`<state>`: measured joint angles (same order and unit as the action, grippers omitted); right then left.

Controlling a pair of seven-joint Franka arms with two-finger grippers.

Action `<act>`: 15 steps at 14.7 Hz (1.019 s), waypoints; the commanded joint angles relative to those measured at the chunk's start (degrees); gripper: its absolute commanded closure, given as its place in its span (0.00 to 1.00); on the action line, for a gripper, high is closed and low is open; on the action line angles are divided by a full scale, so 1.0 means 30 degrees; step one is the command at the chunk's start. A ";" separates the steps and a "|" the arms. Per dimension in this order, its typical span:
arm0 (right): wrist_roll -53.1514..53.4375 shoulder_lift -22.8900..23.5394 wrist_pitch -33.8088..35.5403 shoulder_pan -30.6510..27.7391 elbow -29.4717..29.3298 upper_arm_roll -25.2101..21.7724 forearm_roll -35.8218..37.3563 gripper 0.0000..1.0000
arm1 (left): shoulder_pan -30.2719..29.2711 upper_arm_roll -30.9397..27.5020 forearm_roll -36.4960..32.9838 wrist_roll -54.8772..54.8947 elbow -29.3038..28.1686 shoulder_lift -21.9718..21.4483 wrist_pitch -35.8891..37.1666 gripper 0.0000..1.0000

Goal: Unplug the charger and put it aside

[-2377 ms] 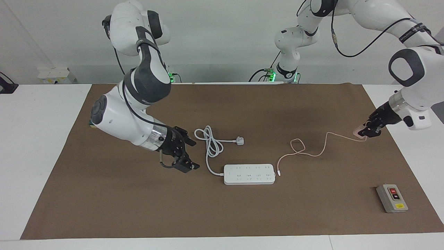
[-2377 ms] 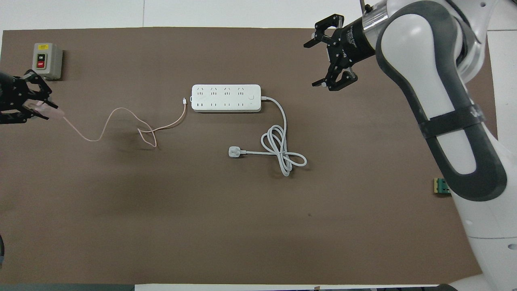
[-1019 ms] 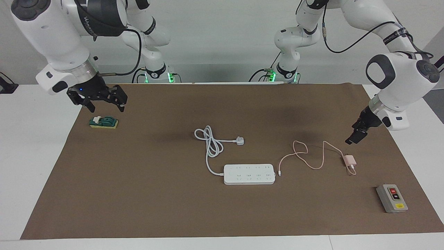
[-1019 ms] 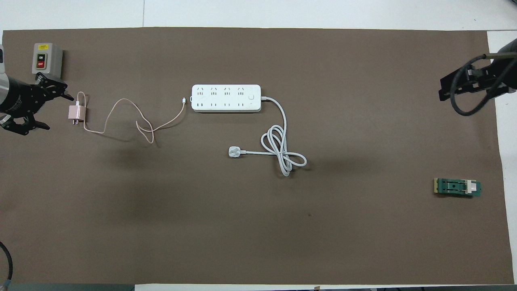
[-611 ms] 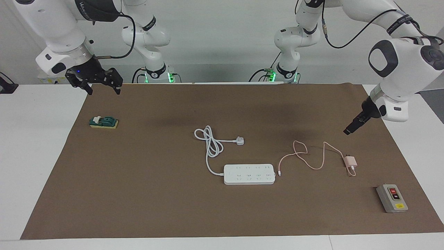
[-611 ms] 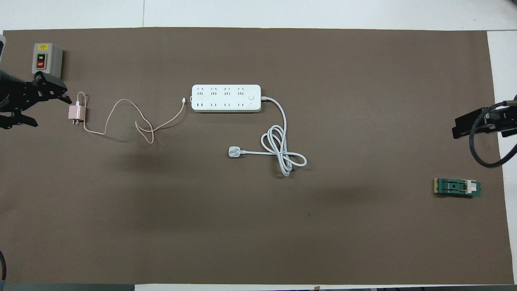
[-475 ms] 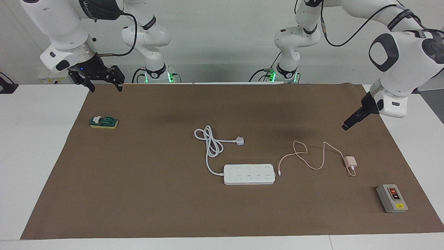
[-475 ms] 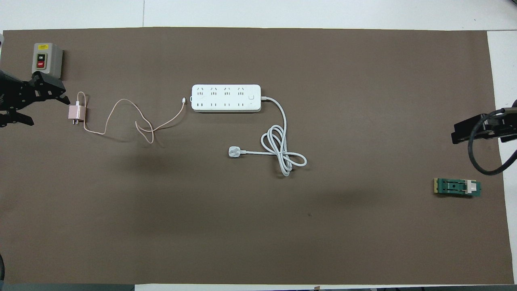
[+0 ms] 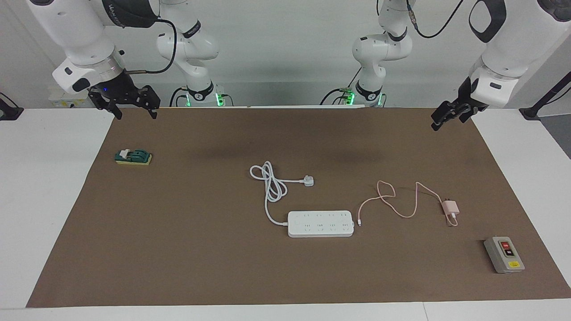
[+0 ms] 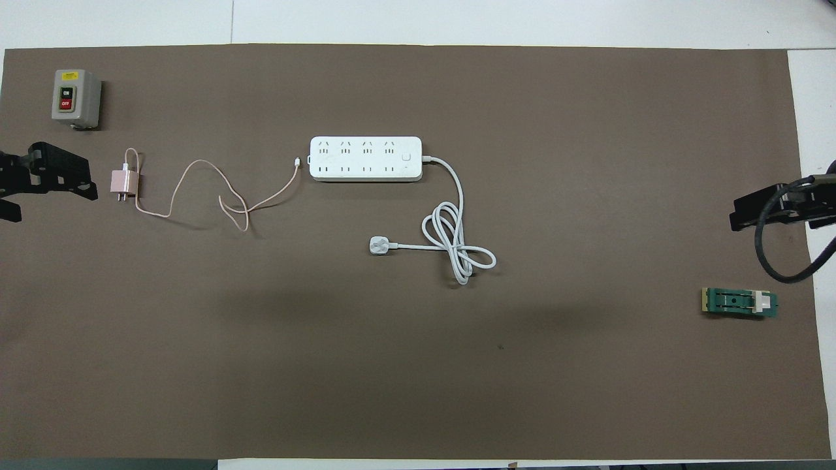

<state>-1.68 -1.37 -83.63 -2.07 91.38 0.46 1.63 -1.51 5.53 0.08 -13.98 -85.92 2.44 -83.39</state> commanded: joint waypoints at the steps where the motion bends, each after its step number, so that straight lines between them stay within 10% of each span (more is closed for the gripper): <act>1: -0.0262 -0.0013 0.0482 -0.0249 -0.0255 0.0403 0.0543 0.00 | 0.0268 -0.0025 -0.0117 0.1316 -0.1031 -0.0694 0.0027 0.00; 15: -0.0145 -0.0160 0.0219 -0.0218 0.0008 0.0344 0.0249 0.00 | 0.0796 -0.0231 0.0352 0.3869 -0.1652 -0.0812 -0.2023 0.00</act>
<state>-1.68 -1.39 -83.25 -2.07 91.27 0.95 2.15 -0.12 5.72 0.32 -3.19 -89.22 1.49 -87.02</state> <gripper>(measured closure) 0.000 0.000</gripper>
